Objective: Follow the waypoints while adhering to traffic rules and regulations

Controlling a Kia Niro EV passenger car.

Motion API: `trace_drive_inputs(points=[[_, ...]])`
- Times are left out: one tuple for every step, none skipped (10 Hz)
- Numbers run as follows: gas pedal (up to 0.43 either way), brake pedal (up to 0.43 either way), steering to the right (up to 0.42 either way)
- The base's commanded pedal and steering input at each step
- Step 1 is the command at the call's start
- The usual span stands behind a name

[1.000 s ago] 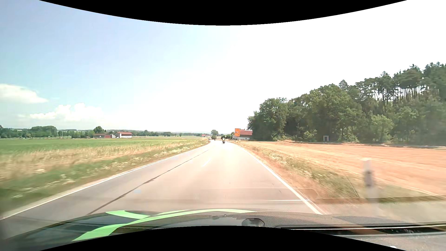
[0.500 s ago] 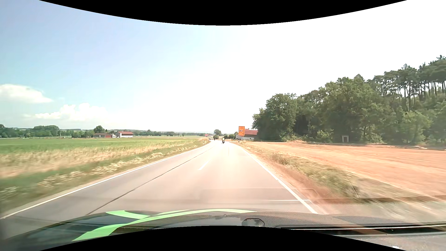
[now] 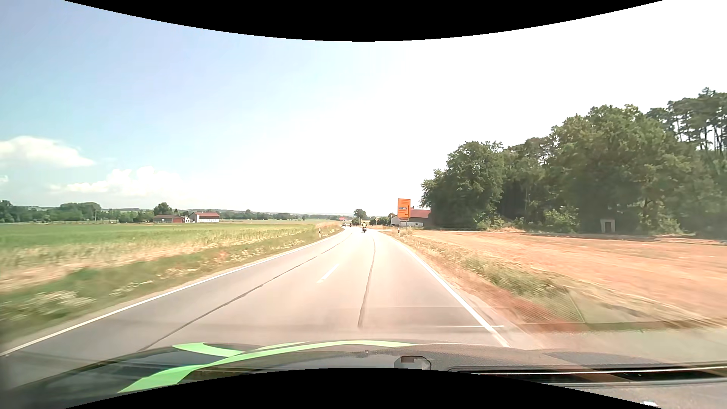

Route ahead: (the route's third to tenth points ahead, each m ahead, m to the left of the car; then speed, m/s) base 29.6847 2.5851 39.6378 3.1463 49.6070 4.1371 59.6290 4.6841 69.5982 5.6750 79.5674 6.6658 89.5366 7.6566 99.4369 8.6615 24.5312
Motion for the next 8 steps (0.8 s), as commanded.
trace_drive_inputs(points=[[0.197, 0.000, -0.012], [0.209, 0.000, -0.012], [0.220, 0.000, -0.012], [0.197, 0.000, -0.011], [0.177, 0.000, -0.011], [0.138, 0.000, -0.012], [0.138, 0.000, -0.011], [0.138, 0.000, -0.011]])
